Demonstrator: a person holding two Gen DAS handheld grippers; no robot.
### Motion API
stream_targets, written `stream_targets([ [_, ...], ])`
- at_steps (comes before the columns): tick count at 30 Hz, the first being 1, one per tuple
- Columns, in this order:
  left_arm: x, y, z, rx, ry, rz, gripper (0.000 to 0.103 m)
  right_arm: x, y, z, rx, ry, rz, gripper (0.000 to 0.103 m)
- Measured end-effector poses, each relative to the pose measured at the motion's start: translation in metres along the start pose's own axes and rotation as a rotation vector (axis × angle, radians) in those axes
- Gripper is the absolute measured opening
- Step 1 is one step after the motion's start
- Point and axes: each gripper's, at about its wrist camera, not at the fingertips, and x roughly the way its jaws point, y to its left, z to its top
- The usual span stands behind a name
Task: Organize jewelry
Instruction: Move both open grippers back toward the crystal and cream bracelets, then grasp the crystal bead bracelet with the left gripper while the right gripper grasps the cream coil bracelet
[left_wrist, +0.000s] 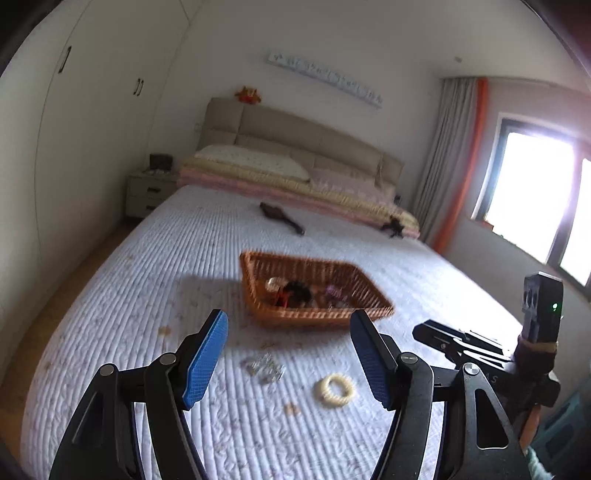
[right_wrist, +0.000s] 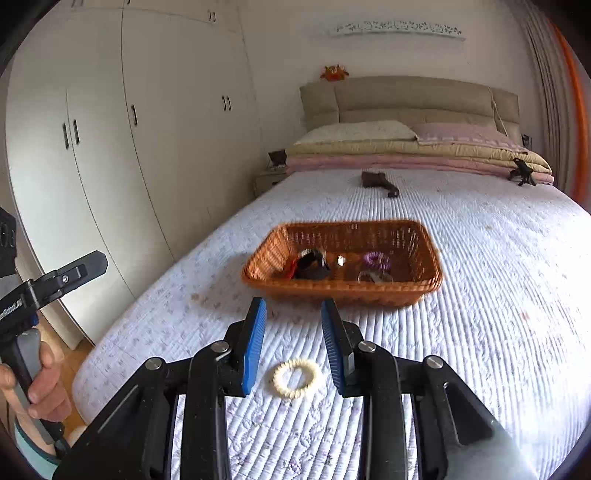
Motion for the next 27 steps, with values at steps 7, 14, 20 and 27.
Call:
stream_targets([
  [7,0.055,0.017,-0.024,-0.002,0.137,0.022,0.07,0.052,-0.015,-0.029,0.03,0.113,-0.004,0.033],
  [14,0.089,0.039,-0.041,-0.09,0.176,0.086,0.069,0.076,-0.017,-0.036,0.063,0.136,-0.009,0.033],
  [20,0.116,0.034,-0.05,-0.056,0.279,0.052,0.062,0.092,-0.012,-0.044,0.037,0.19,-0.03,0.033],
  [27,0.14,0.032,-0.058,-0.031,0.362,0.049,0.053,0.107,-0.013,-0.053,0.033,0.241,-0.055,0.033],
])
